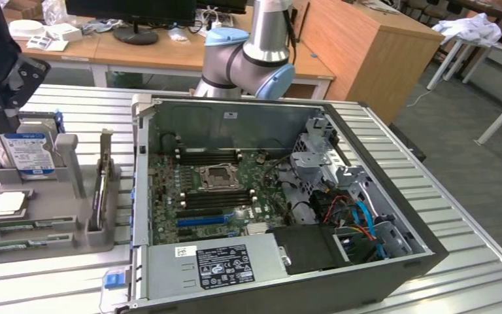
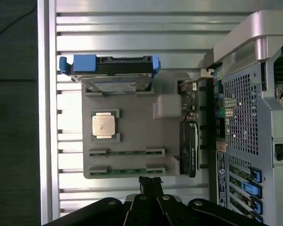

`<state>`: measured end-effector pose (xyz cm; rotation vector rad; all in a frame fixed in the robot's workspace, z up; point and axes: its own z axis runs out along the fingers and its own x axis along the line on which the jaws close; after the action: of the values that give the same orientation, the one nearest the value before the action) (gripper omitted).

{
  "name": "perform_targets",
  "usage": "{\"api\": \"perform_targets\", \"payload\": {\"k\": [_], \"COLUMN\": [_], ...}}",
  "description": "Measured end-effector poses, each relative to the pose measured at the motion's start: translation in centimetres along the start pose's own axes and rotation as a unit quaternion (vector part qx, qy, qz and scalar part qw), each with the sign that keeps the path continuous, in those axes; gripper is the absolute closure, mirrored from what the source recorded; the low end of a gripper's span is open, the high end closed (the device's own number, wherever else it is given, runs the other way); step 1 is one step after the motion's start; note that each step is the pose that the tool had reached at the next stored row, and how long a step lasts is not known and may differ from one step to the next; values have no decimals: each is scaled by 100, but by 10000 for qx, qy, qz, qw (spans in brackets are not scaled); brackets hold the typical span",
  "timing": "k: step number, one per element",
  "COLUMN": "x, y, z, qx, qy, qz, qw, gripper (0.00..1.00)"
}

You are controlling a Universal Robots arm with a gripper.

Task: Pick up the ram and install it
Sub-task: 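Pick up the ram and move it above insertion slot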

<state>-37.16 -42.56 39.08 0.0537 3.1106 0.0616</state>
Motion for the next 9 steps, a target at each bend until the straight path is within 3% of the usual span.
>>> {"api": "perform_targets", "payload": {"k": [4,9], "x": [1,4], "y": [2,2], "z": [6,11], "qx": [-11,-20], "qy": [15,30], "qz": [-367,-756], "qw": [9993,9971], "gripper": [89,89]}}
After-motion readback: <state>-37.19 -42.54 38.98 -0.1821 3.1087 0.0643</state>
